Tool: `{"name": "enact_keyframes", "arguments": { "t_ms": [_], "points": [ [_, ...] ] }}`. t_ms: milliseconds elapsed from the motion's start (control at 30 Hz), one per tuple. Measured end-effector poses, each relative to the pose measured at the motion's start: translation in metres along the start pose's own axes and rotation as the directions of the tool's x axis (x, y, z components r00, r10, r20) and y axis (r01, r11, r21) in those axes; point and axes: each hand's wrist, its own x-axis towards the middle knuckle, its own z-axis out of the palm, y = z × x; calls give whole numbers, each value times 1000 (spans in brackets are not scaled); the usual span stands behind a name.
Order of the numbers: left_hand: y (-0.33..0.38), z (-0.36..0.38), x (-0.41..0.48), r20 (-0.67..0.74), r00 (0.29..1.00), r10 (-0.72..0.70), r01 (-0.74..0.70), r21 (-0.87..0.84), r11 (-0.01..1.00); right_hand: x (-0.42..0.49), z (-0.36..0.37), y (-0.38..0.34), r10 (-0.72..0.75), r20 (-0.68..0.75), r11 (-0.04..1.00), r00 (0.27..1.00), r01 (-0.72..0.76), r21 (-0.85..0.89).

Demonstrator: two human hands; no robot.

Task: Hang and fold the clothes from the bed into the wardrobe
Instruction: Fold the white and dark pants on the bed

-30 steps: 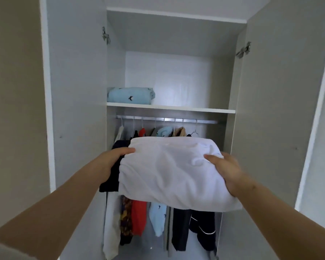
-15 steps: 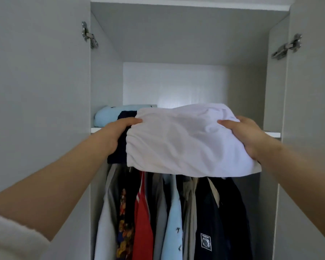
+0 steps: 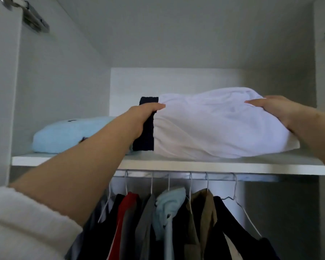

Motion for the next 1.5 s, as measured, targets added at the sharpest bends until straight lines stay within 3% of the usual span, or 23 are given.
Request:
{"name": "enact_keyframes", "arguments": {
  "t_ms": [167, 233, 300, 367, 433, 467, 500, 567, 633, 700, 767, 867, 967, 1033, 1100, 1133, 1167, 1200, 1233, 1300, 1367, 1433, 1500],
  "points": [
    [-30, 19, 59, -4, 995, -96, 95, 204, 974, 44, 12, 54, 130, 70, 975, 989, -115, -188],
    [-35, 19, 74, -25, 998, -60, 65, 452, 890, 56, 15, 68, 146, 134, 932, 980, -91, -351],
    [-43, 20, 86, -92, 990, 103, 7, 779, 627, 66, 20, 74, 194, 176, 848, 965, -74, -525],
    [-45, 23, 89, -65, 973, 223, -12, 945, 328, 73, 25, 74, 211, 145, 733, 967, -58, -678],
    [-43, 27, 91, 98, 948, 301, -124, 990, 66, 79, 31, 76, 158, 37, 645, 987, -74, -760],
    [-40, 28, 92, 203, 918, 342, -213, 977, -9, 76, 35, 75, 82, -28, 575, 996, -71, -815],
    [-37, 30, 94, 314, 876, 367, -330, 944, -18, 71, 39, 72, -4, -70, 482, 998, -59, -874],
    [-32, 33, 94, 439, 820, 368, -525, 832, 177, 61, 50, 62, -134, -23, 385, 991, 30, -923],
    [-30, 36, 90, 499, 833, 239, -553, 762, 337, 48, 65, 49, -87, 122, 489, 989, 149, -859],
    [-32, 31, 90, 544, 839, 27, -525, 795, 305, 30, 82, 37, -14, 283, 592, 959, 236, -771],
    [-33, 25, 90, 550, 831, -83, -530, 828, 184, 15, 92, 31, 4, 394, 601, 919, 313, -736],
    [-30, 26, 88, 519, 846, -124, -518, 854, 44, -6, 98, 28, -14, 580, 663, 815, 442, -605],
    [-23, 25, 81, 455, 883, -118, -455, 890, 32, -4, 102, 36, -5, 672, 629, 741, 525, -574],
    [-16, 21, 70, 478, 874, -93, -467, 877, 117, 9, 104, 45, -11, 648, 528, 762, 554, -643],
    [-11, 19, 57, 487, 872, -52, -452, 841, 297, 24, 107, 49, -36, 550, 266, 834, 539, -800],
    [-8, 20, 52, 504, 862, -48, -445, 799, 403, 31, 107, 53, -59, 478, 202, 876, 479, -854],
    [-6, 22, 49, 539, 841, -43, -447, 738, 505, 35, 105, 55, -77, 423, 258, 903, 428, -866],
    [-6, 24, 46, 572, 820, -25, -452, 673, 586, 37, 100, 55, -70, 397, 419, 915, 388, -821],
    [-7, 26, 46, 596, 803, 14, -485, 639, 597, 40, 94, 54, -62, 392, 614, 918, 345, -710],
    [-14, 28, 49, 609, 788, 89, -581, 687, 436, 41, 83, 52, -58, 355, 876, 933, 218, -430],
    [-24, 27, 56, 621, 784, 15, -604, 756, 252, 30, 79, 47, 43, 397, 956, 917, 78, -284],
    [-32, 23, 63, 595, 791, -141, -552, 794, 256, 16, 89, 42, 127, 567, 954, 814, 55, -294],
    [-33, 14, 68, 557, 808, -190, -506, 823, 258, 9, 105, 37, 94, 623, 902, 777, 197, -383]
  ]
}}
